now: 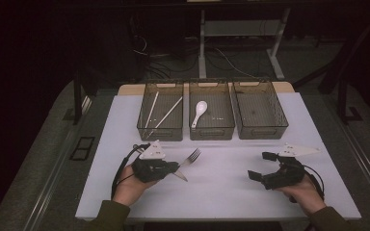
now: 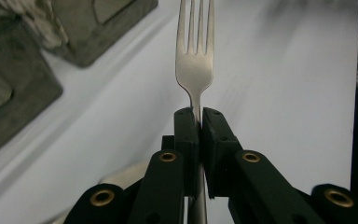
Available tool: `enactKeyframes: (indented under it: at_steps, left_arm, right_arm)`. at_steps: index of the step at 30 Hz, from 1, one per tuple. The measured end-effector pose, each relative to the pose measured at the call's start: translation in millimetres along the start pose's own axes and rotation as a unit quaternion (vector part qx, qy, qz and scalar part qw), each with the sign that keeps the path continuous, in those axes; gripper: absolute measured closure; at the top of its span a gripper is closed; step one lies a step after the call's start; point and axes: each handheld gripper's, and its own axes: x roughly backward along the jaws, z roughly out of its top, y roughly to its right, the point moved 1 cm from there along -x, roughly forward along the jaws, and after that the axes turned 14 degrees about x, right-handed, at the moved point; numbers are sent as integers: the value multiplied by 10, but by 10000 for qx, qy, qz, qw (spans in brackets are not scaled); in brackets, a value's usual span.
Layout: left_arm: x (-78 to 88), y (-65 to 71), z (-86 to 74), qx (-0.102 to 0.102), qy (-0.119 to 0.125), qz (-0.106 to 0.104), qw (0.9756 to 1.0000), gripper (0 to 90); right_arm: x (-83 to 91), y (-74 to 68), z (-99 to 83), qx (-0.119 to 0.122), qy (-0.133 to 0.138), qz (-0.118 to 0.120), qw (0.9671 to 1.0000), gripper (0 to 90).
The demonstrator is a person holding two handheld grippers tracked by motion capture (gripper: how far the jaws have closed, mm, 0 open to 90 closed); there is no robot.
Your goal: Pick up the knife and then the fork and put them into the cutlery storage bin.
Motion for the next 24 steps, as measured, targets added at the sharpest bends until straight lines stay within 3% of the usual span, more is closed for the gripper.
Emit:
enactKeyframes:
  at_steps: [8, 15, 20, 24]
  left_arm:
    - [-304, 184, 287, -35, 278, 55, 9996, 845]
    - [-543, 270, 400, -19, 400, 58, 9992, 844]
    - [-623, 355, 440, -37, 541, 25, 9985, 844]
    - [-661, 428, 437, -173, 582, 41, 9981, 844]
  right_arm:
    - [-191, -77, 229, 20, 320, 58, 9995, 142]
    - [-334, -90, 376, -329, 669, 358, 9966, 269]
    - [-432, -96, 429, -511, 778, 548, 9941, 387]
    - [-532, -96, 458, -620, 774, 588, 9933, 475]
